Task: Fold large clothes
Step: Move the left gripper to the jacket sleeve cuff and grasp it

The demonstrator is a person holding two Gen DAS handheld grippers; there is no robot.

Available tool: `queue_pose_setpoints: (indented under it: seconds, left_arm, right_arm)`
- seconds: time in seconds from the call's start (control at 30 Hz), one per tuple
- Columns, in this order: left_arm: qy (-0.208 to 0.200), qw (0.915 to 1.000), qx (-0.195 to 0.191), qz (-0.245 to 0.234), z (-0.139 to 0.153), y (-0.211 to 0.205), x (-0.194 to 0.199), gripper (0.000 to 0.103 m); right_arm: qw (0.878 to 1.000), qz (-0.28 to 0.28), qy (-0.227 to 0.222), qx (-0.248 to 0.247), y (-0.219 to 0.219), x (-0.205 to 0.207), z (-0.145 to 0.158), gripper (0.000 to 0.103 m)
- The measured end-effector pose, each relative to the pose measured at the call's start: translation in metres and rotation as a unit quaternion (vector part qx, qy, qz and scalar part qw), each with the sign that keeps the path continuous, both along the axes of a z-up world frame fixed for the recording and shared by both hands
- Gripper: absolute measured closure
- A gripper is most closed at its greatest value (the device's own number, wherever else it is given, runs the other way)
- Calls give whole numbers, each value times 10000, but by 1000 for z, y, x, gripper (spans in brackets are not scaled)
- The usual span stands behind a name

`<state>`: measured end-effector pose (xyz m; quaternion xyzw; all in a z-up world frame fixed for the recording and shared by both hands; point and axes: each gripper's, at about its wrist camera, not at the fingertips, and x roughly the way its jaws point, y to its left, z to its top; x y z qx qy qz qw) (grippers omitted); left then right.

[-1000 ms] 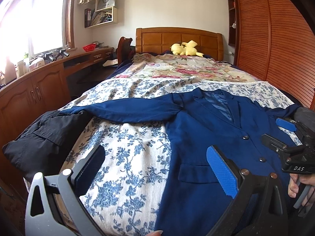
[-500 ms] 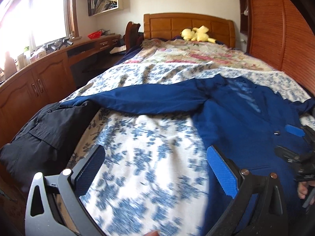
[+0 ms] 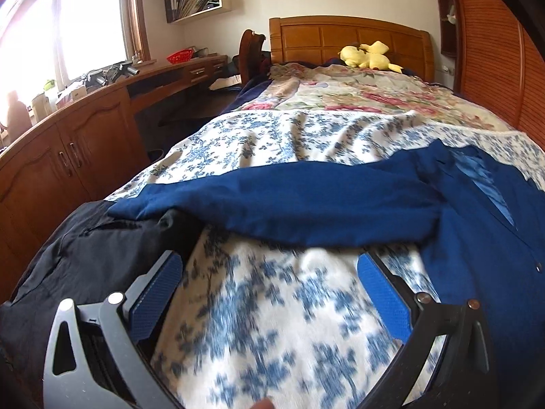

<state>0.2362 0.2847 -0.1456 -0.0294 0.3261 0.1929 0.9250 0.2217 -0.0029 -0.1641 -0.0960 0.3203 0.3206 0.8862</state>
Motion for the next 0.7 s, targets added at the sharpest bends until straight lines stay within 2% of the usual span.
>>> queue_pose_setpoints:
  seconds: [0.37,0.47,0.7]
  left_arm:
    - [55,9992,-394,71,-21,30,44,22]
    - [149,9980,-578,203,-29,38,49,24]
    - [350,9941,-929,428,-43,49,52,39]
  right_arm:
    - [9999,15,120,-46,2,3,-5,0]
    - [9999,17,138,-37,2,4,-5,0]
    - [9999,18,145,-14,1,4,-4,0]
